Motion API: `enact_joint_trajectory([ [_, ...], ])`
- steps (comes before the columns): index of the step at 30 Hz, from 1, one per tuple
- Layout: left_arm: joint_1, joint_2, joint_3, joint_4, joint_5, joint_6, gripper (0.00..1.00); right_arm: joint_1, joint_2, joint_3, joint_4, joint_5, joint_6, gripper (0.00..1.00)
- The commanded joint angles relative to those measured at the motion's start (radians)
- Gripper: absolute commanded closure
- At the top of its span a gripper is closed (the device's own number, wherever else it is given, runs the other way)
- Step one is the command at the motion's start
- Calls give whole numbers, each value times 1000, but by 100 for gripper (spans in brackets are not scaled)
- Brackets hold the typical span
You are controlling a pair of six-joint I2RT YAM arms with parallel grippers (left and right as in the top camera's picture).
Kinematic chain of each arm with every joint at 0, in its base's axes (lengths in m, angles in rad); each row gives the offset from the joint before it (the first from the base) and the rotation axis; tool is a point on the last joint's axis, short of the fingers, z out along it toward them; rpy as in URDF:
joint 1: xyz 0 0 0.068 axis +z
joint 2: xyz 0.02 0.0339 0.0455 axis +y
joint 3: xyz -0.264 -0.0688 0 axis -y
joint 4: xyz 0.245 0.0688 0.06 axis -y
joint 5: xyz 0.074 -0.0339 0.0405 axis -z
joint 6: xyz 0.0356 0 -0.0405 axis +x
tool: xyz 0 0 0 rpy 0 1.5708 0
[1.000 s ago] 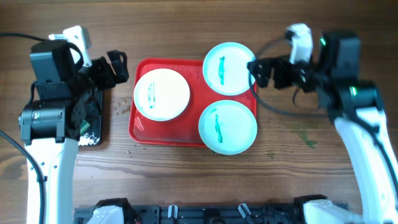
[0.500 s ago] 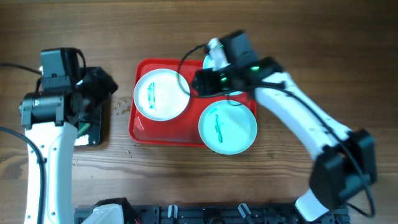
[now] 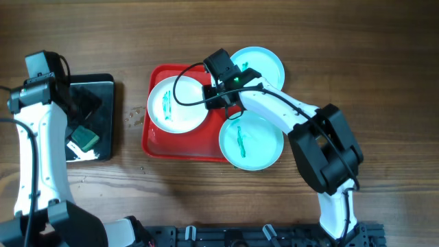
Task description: Clean dirty plates on tray and stack at the side
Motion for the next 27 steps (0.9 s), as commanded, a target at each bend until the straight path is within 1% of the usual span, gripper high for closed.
enact_joint_trajectory([
  [1,6,29,5,26,-25,11,15,7,48,23,26,17,61,67],
  [4,14,30,-3,61,-78,11,17,8,71,23,46,18,117,67],
  [6,37,30,-3,64,-77,7,18,8,85,23,55,18,142,69],
  [9,74,34,-4,66,-77,7,21,8,91,23,65,18,160,85],
  [11,94,50,-6,65,-76,7,27,8,91,23,65,17,160,95],
  [15,98,112,-24,66,-77,8,32,8,91,23,67,6,154,96],
  [16,98,136,-24,66,-77,7,35,8,91,23,67,5,146,96],
  [18,100,206,-24,72,-77,10,51,8,91,23,68,-10,130,96],
  [19,100,229,-24,82,-77,35,51,8,91,23,68,-10,129,96],
  [20,103,252,-24,94,-77,80,59,8,91,23,70,-10,119,96],
  [21,109,286,-24,101,-77,110,70,8,91,23,72,-19,104,96],
  [23,126,324,-24,104,-77,116,80,8,91,23,73,-21,103,96],
  [25,145,354,-24,110,-77,147,96,8,91,23,73,-21,104,96],
  [27,173,394,-26,128,-76,171,96,8,91,23,75,-21,104,96],
])
